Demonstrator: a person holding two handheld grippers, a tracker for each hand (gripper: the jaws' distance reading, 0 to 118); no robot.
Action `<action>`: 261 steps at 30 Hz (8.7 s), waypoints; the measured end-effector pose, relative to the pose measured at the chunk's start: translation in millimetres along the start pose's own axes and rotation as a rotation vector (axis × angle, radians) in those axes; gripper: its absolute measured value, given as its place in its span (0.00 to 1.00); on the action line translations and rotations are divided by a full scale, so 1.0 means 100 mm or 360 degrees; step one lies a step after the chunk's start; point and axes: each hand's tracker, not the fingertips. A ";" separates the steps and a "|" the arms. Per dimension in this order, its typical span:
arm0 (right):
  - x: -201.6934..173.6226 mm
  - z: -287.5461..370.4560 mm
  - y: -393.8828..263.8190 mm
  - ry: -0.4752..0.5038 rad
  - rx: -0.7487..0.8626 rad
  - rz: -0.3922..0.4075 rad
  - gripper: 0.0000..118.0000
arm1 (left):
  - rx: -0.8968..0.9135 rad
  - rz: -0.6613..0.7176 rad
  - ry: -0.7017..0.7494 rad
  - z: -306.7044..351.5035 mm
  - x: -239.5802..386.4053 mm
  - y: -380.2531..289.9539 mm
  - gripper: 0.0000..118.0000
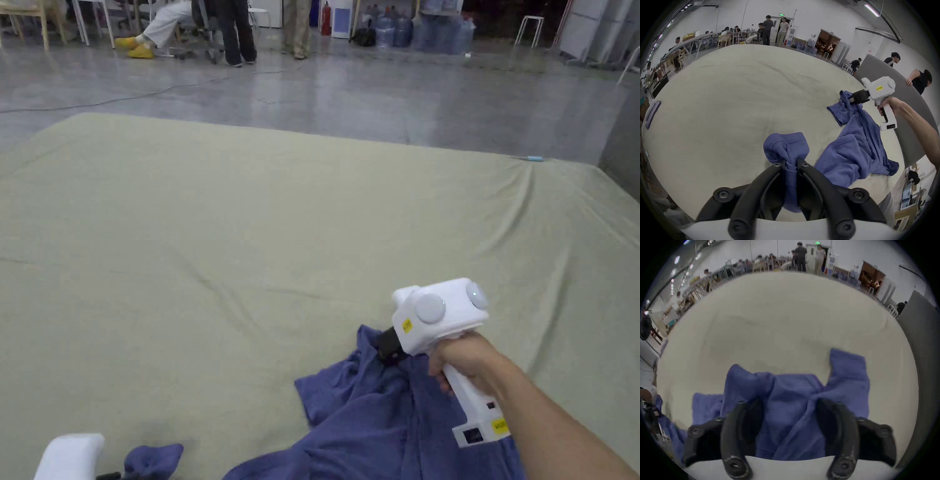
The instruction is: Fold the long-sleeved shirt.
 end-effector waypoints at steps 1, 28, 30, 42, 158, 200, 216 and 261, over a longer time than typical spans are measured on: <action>0.00 0.01 0.01 0.0021 0.0050 -0.0036 0.39 | 0.0002 0.0000 0.0001 0.00 0.00 0.00 0.04; 1.21 4.31 0.40 -0.0306 0.1199 -0.0405 0.03 | 0.1211 -0.0233 -0.0221 1.42 0.89 2.99 0.04; 1.31 4.49 0.54 -0.0344 0.1224 -0.0439 0.03 | 0.1231 -0.0203 -0.0243 1.47 0.97 3.32 0.04; 1.63 4.76 0.79 -0.0458 0.1292 -0.0558 0.03 | 0.1279 -0.0250 -0.0146 1.38 1.26 4.06 0.04; 0.34 1.12 -0.30 0.0012 0.0157 -0.0183 0.03 | 0.0158 -0.0061 0.0161 0.23 0.09 0.49 0.00; 1.36 4.50 0.68 -0.0340 0.1331 -0.0494 0.03 | 0.1200 -0.0318 0.0075 1.39 1.17 4.08 0.00; 0.84 3.17 -1.23 -0.0159 0.0959 -0.0385 0.03 | 0.0734 -0.0302 -0.0063 0.31 0.43 2.00 0.00; 0.11 1.97 -3.83 -0.0023 0.0041 -0.0487 0.82 | 0.0314 -0.0275 -0.0240 0.74 0.21 -0.20 0.00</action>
